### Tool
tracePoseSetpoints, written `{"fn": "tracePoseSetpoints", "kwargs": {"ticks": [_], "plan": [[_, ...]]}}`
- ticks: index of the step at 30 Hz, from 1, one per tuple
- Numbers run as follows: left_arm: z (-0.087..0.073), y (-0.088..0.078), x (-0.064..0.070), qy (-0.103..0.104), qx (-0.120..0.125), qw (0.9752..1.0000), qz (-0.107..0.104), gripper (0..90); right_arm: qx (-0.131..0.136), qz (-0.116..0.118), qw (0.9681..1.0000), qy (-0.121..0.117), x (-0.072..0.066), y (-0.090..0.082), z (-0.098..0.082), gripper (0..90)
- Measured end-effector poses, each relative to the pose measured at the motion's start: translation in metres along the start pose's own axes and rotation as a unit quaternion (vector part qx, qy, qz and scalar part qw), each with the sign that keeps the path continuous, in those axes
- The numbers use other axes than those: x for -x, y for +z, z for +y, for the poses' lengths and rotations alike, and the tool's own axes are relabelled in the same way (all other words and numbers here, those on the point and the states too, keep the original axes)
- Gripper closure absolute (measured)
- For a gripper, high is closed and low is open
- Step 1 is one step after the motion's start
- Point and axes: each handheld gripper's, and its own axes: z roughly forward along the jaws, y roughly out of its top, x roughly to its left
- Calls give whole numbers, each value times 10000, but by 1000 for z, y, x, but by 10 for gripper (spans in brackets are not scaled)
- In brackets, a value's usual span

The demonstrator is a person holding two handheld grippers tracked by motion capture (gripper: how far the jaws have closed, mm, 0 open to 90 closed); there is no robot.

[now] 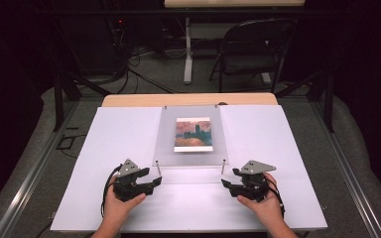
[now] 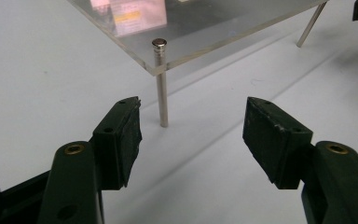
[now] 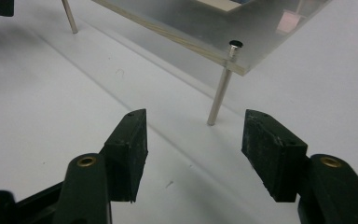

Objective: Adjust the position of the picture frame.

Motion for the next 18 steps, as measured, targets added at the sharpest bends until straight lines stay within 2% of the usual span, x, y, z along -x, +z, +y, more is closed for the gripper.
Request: {"fn": "tracePoseSetpoints", "kwargs": {"ticks": [2,6,10,12,18], "plan": [[0,-3,-1,7,-15,10000,-28,373,14,18,10000,45,3,-5,-1,400],[-2,-10,-3,44,4,10000,51,383,84,-28,9999,115,8,-13,-3,400],[-5,-13,-5,-57,9,10000,55,382,147,-54,9996,256,14,-16,-4,411],[-6,-13,-7,-173,-8,9999,2,383,116,-63,9995,297,16,-17,-5,419],[-6,-15,-14,-319,87,9994,-85,407,104,-70,9995,275,17,-15,-6,441]]}}
